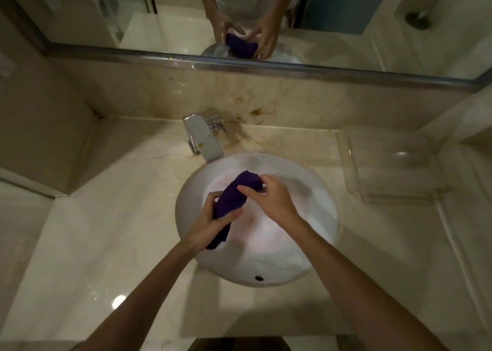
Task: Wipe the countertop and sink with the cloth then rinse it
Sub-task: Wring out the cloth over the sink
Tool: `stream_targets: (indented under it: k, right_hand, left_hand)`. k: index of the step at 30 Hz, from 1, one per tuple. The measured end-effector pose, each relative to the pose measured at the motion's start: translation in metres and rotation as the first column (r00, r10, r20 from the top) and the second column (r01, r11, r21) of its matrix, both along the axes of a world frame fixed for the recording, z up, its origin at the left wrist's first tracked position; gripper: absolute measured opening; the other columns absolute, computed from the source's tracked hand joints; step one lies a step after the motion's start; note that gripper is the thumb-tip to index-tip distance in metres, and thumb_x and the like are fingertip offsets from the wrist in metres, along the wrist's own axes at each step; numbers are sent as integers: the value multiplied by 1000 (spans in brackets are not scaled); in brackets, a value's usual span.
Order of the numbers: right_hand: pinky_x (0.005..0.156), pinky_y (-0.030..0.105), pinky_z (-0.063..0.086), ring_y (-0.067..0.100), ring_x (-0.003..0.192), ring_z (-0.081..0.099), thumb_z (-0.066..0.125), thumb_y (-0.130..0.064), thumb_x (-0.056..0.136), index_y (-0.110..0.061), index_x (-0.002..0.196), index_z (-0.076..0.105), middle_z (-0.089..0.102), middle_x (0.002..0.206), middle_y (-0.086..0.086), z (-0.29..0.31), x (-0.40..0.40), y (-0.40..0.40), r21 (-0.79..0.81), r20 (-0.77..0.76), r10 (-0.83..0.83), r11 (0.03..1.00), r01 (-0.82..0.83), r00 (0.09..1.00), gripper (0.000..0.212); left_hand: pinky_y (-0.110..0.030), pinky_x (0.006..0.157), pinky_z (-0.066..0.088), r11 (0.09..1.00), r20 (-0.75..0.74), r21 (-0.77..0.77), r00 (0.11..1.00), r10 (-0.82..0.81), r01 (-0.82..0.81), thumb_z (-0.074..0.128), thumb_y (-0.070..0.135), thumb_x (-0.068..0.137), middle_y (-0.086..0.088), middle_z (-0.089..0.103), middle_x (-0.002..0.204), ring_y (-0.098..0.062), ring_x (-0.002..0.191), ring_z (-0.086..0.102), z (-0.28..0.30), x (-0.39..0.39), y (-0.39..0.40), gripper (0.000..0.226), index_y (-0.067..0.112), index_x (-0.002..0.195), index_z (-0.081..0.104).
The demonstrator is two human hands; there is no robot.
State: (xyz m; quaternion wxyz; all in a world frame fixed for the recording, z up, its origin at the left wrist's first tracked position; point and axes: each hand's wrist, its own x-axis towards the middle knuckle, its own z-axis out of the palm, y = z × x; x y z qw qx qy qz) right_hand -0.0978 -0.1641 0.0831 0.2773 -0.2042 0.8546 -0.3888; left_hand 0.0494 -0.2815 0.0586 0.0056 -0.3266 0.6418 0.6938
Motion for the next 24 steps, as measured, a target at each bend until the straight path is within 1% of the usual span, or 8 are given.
stream_targets:
  k: [3,6,8,11,15,18,20,24]
  right_hand:
    - [76,22,48,19,94,56,77,-39,85,-13,95,67,57,99,0,-6,6,3,-63,-63,-97,994,93,993,29]
    - [78,14,36,17,100,47,77,-30,85,-11,94,67,53,101,-2,-3,15,8,-108,-188,-62,993,42,980,23]
    - [82,11,38,15,102,46,76,-27,87,-9,96,66,53,104,-1,3,19,12,-151,-261,-43,989,3,964,22]
    - [84,15,42,14,101,46,74,-26,88,-8,98,66,54,107,0,15,17,23,-194,-384,29,975,-111,923,22]
    - [69,29,39,14,75,49,64,-32,96,-19,85,54,51,82,-9,41,6,36,-130,-468,189,951,-279,863,20]
    - [66,31,36,14,61,51,57,-38,99,-36,84,42,53,66,-13,63,3,36,-44,-477,207,965,-259,854,22]
    - [66,33,41,15,65,57,57,-39,99,-31,85,49,60,69,-10,76,2,34,-59,-414,196,969,-241,889,18]
    - [84,44,49,16,88,59,56,-44,96,-28,101,60,67,89,-9,83,-4,36,-46,-357,199,972,-230,913,17]
  left_hand:
    - [-37,77,59,999,7,37,1000,0,0,68,38,93,-7,63,113,-28,100,68,-1,0,6,37,23,119,45]
    - [-24,76,59,995,28,-81,998,-50,52,76,27,89,-11,57,119,-22,107,64,-1,-1,13,51,8,118,38]
    - [-20,75,58,986,17,-145,997,-81,83,88,27,76,-6,55,119,-17,107,63,1,-3,15,72,11,122,35]
    - [-23,88,58,965,-45,-228,988,-145,131,97,31,59,9,59,122,-5,110,62,12,-10,8,99,31,139,38]
    - [-33,90,59,965,-127,-228,978,-163,131,96,39,54,7,70,111,-5,102,68,33,-15,-4,62,51,106,64]
    - [-33,92,59,979,-223,-136,958,-182,154,88,36,72,6,71,120,-11,110,69,49,-17,-2,62,36,127,59]
    - [-33,94,58,983,-250,-97,952,-178,159,79,32,85,7,70,122,-10,112,68,58,-17,2,57,31,135,53]
    - [-30,87,59,987,-289,-67,944,-159,146,61,31,98,5,69,122,-13,108,69,73,-19,8,40,30,137,51]
